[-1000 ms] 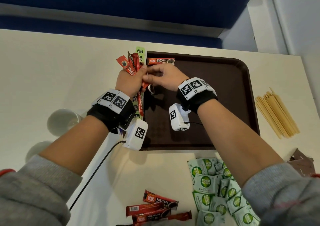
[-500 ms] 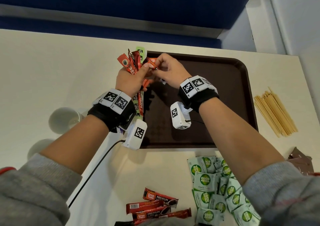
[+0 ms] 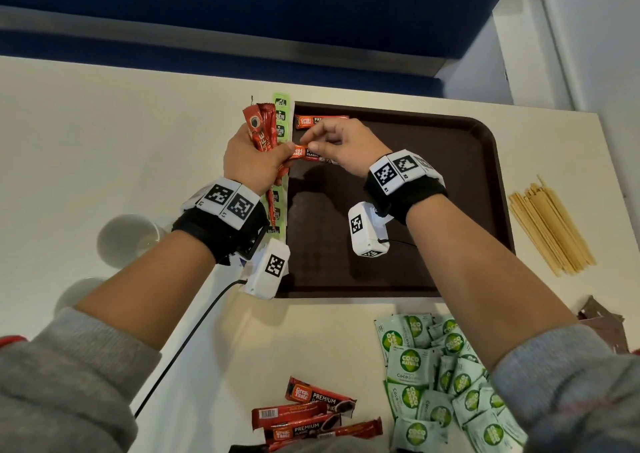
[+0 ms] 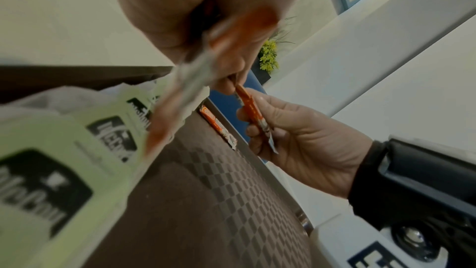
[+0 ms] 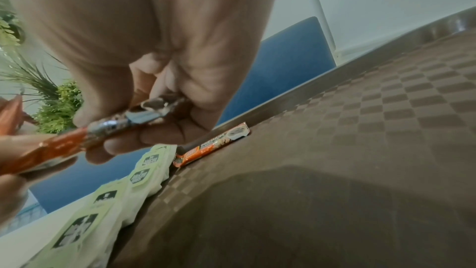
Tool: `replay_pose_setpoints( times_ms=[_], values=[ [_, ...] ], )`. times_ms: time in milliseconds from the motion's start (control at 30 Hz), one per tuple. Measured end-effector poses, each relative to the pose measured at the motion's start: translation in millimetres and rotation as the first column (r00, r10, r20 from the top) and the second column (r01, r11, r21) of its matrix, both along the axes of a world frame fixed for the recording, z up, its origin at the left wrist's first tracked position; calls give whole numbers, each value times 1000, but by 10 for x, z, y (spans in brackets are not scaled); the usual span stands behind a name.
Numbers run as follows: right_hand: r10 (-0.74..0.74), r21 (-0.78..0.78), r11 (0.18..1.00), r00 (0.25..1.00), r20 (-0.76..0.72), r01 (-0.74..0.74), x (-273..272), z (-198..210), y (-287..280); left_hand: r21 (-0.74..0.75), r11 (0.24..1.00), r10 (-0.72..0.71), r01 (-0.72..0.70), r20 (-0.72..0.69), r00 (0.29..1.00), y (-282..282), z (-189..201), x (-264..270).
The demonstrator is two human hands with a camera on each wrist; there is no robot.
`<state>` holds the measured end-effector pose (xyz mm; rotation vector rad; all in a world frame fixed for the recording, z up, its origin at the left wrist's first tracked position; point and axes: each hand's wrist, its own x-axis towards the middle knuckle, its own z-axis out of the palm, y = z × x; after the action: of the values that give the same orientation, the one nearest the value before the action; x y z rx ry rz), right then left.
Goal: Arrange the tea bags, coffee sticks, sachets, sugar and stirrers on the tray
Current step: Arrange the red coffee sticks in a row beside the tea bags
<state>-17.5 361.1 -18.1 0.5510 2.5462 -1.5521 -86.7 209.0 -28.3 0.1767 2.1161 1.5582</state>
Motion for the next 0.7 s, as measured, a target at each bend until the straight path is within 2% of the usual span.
replay_pose_setpoints(
  times_ms=[167,333,500,600,700],
  values=[
    [18,50,999,1000,24,-19,-11,-27,66,-8,1000,13,-13,4,1000,12,-42,-22],
    [-93,225,972,993,70,75,-41,-145,165,-6,999,33,-33,22,999,-21,-87,-74],
    [-146,340,934,985,92,107,-98,-248,201,9,1000,26,-26,37,999,-16,-123,-95],
    [-142,436,893,989,38,112,-94,-284,216,2,1000,18,-18,35,999,-15,-132,-107],
    [-104,555,830,993,60,53,-82,-306,237,9,1000,7,-7,31,999,-11,-138,-109]
  ],
)
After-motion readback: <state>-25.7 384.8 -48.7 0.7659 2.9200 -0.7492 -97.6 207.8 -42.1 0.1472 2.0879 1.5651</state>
